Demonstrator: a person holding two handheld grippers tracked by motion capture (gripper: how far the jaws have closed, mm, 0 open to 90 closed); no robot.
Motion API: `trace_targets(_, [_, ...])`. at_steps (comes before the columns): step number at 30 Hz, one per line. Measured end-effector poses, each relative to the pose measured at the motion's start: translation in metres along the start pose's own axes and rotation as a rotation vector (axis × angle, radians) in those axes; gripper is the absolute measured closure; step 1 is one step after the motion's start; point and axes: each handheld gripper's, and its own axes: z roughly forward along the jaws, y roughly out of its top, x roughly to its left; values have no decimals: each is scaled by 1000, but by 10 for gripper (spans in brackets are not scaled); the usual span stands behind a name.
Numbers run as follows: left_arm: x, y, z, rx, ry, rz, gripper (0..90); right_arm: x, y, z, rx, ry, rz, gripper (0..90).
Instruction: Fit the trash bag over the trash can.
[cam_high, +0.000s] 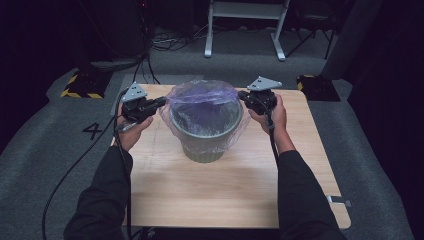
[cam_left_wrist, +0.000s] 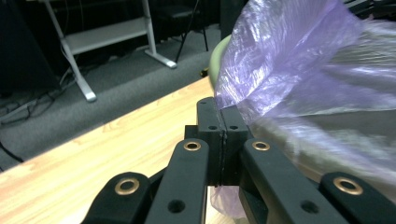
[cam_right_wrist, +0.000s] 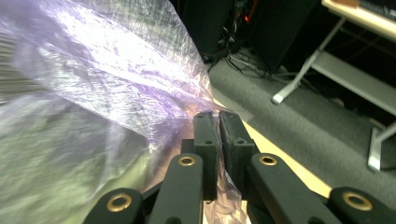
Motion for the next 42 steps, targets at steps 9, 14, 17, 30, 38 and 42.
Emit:
trace_targets(9, [5,-7,31,40,-24,-42,892,-4,-13,26,57,33,90,860])
trace_targets(14, [11,-11,38,75,-25,-77,885,-6,-22,36,74,78,160,860])
trace_targets(17, [13,-14,42,94,-24,-94,881,-7,-26,39,97,87,173,859])
trace_targets(30, [23,-21,51,75,-78,-194,870,-12,-36,49,100,145,258,850])
trace_targets(38, [23,-20,65,114,-63,-215,863,-12,-45,64,124,159,321,837])
trace_targets(42, [19,-23,69,131,-77,-206,860,-10,-49,66,136,166,331,829])
